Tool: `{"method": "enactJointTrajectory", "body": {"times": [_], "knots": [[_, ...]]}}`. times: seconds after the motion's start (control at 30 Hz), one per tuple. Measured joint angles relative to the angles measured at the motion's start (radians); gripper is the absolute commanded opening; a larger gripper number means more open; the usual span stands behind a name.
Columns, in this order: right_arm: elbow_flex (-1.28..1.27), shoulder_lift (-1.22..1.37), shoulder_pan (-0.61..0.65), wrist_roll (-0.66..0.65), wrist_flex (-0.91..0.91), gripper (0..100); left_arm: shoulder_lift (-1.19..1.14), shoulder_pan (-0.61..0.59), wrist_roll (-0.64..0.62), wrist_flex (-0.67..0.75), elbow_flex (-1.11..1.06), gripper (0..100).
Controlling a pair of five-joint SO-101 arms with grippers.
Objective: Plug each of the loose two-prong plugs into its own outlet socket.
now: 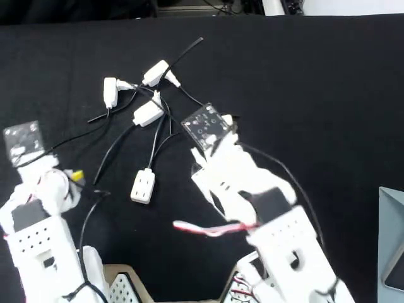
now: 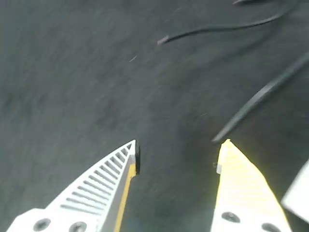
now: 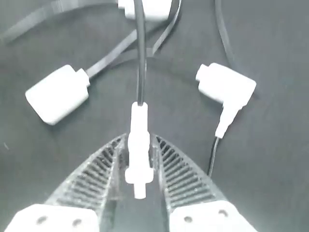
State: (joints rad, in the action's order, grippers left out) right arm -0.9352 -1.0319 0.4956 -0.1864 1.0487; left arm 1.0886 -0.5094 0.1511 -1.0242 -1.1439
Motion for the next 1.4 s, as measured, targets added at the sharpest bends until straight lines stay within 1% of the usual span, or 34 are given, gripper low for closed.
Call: {"method": "enactJointTrajectory", "body": {"times": [0.17,0.27,0.37,0.5,0.6,0.73,0.97,1.13,1.27,1.33,1.4], "knots": [[-0.129,-0.098,0.127,0.071,-0.126,1.2,0.000,0.181,-0.146,0.044,0.051,27],[-0.199,-0.127,0.164,0.101,-0.222,1.2,0.000,0.272,-0.204,0.095,0.057,27],[-0.265,-0.152,0.170,0.104,-0.302,1.2,0.000,0.350,-0.221,0.123,0.057,27],[-0.330,-0.184,0.199,0.144,-0.399,1.2,0.000,0.453,-0.227,0.123,0.057,27],[-0.342,-0.199,0.236,0.158,-0.417,1.2,0.000,0.519,-0.227,0.123,0.057,27],[-0.362,-0.203,0.244,0.163,-0.430,1.2,0.000,0.606,-0.227,0.124,0.057,27],[-0.427,-0.204,0.247,0.163,-0.433,1.2,0.000,0.704,-0.226,0.112,0.057,27],[-0.457,-0.204,0.247,0.163,-0.433,1.2,0.000,0.772,-0.224,0.026,0.094,27],[-0.468,-0.203,0.247,0.163,-0.433,1.2,0.000,0.787,-0.226,-0.034,0.129,27],[-0.468,-0.203,0.250,0.161,-0.433,1.2,0.000,0.787,-0.201,-0.041,0.129,27],[-0.468,-0.203,0.222,0.161,-0.433,1.2,0.000,0.778,-0.192,-0.057,0.132,27]]}}
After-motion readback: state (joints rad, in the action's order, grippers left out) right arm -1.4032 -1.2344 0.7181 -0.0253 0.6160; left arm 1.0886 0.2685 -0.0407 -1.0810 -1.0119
